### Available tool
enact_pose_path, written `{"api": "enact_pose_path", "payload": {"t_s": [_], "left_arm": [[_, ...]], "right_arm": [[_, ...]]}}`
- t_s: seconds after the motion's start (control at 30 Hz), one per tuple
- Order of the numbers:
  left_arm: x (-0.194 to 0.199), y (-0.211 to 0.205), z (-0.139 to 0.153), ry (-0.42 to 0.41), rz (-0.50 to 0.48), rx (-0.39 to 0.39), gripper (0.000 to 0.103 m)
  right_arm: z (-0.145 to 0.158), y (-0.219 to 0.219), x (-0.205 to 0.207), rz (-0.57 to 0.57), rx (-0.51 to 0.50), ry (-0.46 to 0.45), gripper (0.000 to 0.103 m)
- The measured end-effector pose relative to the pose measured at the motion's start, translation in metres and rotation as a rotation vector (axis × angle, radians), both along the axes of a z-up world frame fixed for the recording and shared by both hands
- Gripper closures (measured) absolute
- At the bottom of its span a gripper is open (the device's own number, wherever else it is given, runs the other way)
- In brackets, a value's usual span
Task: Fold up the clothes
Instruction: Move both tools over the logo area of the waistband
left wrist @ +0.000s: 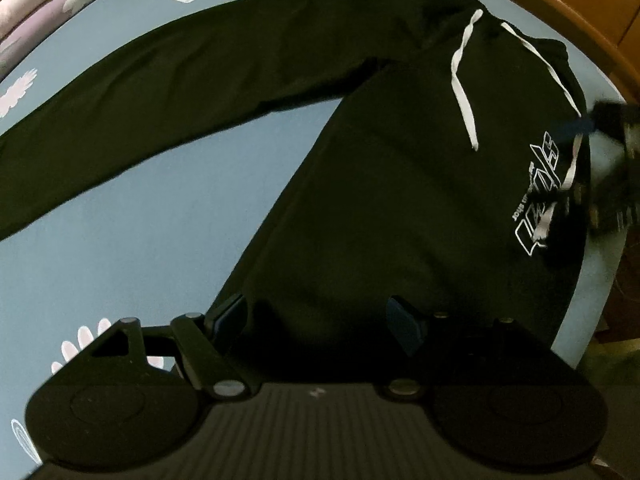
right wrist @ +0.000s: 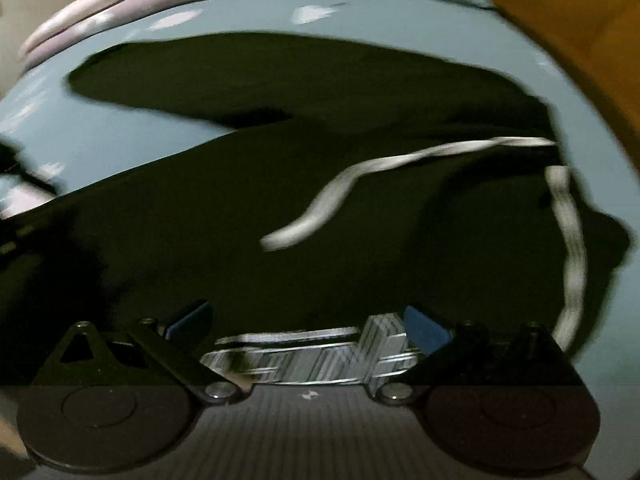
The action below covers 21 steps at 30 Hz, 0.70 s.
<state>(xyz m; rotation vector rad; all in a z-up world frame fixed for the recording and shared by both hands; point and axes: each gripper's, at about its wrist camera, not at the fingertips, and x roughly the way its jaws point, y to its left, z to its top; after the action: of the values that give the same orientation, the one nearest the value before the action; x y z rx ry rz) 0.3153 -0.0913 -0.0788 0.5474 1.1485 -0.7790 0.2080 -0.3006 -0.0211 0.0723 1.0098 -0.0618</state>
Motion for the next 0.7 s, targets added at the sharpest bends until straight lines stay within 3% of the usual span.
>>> {"api": "enact_pose_path", "payload": {"t_s": [0.13, 0.17, 0.27, 0.4, 0.53, 0.7], "left_arm": [[-0.003, 0.004, -0.005, 0.015, 0.024, 0.007, 0.026], [-0.003, 0.005, -0.006, 0.019, 0.028, 0.008, 0.026], [-0.006, 0.007, -0.007, 0.025, 0.028, 0.015, 0.026], [-0.006, 0.010, -0.008, 0.030, 0.041, 0.022, 0.026], [-0.009, 0.007, -0.011, 0.044, 0.061, 0.019, 0.026], [-0.021, -0.010, -0.010, 0.062, 0.070, -0.017, 0.026]], "right_arm": [[-0.023, -0.048, -0.004, -0.081, -0.009, 0.096, 0.000], [-0.025, -0.053, -0.007, -0.069, -0.005, 0.081, 0.000], [-0.023, -0.056, -0.016, -0.005, -0.053, 0.094, 0.000], [-0.015, -0.048, -0.012, -0.028, -0.104, 0.145, 0.000], [0.009, -0.024, -0.001, 0.014, -0.065, 0.038, 0.000], [-0.002, 0.000, 0.019, 0.108, -0.086, 0.017, 0.000]]}}
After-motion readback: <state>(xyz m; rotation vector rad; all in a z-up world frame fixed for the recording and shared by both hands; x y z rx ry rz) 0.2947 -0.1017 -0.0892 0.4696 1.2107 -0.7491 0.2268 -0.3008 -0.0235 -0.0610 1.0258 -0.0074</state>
